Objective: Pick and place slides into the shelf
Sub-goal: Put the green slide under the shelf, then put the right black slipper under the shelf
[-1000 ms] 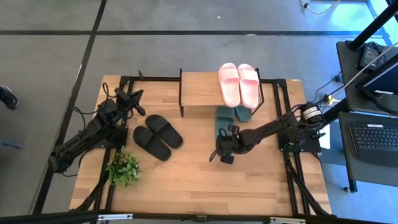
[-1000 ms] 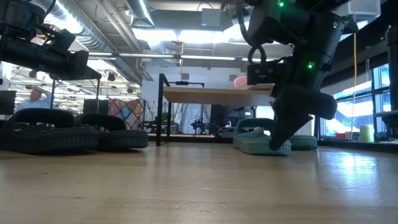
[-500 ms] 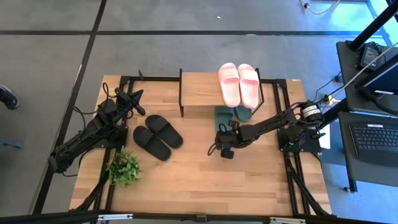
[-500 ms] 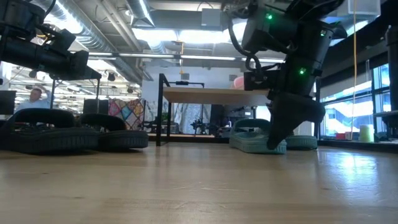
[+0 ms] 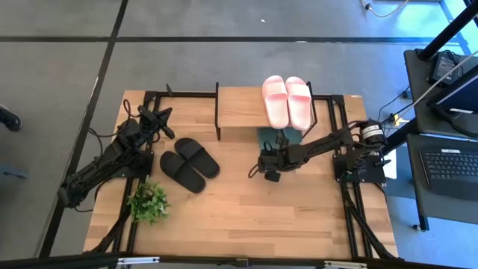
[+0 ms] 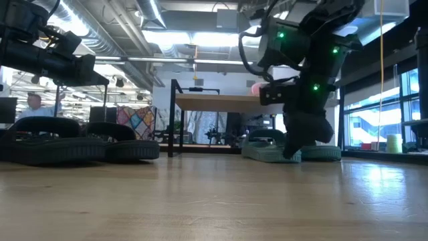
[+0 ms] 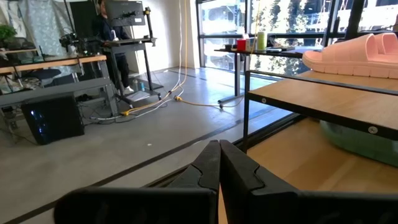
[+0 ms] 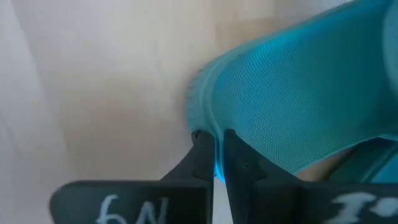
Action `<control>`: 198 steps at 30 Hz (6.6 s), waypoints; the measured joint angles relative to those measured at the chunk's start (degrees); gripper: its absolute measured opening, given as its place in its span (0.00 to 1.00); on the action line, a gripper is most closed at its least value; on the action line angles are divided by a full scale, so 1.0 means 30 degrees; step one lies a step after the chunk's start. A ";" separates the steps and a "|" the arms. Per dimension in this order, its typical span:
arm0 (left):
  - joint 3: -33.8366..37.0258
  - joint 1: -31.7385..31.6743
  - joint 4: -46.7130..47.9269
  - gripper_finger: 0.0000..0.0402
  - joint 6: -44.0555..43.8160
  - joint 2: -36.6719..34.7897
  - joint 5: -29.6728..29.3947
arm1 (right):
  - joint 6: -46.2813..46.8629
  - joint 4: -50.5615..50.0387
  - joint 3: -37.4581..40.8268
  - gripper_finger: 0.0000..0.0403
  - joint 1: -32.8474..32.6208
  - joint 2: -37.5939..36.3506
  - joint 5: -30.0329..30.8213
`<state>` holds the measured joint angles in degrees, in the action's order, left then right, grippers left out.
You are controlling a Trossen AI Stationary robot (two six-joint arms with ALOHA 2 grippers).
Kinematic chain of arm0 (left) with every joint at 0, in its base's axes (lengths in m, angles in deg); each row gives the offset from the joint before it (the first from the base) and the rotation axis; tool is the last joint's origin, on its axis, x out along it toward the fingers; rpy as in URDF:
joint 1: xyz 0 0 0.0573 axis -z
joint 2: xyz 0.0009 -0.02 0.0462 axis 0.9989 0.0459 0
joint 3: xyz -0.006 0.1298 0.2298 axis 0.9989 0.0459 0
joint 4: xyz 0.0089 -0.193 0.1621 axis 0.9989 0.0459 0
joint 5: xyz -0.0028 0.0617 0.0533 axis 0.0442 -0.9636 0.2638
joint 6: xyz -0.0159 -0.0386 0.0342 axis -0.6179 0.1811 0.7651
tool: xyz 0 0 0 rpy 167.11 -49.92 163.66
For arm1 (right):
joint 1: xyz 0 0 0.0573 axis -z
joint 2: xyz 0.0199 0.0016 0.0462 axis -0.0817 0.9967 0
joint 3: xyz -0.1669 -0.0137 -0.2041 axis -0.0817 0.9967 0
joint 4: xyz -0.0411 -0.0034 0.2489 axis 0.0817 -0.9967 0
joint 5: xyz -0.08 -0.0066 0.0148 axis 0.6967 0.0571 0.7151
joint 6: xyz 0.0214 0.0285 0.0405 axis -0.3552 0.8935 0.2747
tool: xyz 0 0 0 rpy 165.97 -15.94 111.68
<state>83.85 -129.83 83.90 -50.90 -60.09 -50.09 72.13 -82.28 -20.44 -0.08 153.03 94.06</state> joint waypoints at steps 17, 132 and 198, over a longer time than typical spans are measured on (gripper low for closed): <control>0.0000 -0.0003 0.0000 0.00 0.0000 0.0000 0.0000 | -0.0102 0.0378 0.0000 0.04 0.2288 0.0001 0.0939; 0.0007 0.0724 -0.4443 0.00 -0.0627 -0.0001 0.3848 | -0.6376 0.4054 -0.3859 0.46 0.1336 -0.6037 -0.8487; -1.9078 1.6138 1.9064 0.41 -1.4885 3.0000 -0.6776 | -0.8452 0.8424 0.9020 0.46 0.1555 -1.7521 -0.5215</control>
<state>26.62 -81.42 141.10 -95.56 29.91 -70.42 46.77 -57.01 6.61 4.59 100.47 78.41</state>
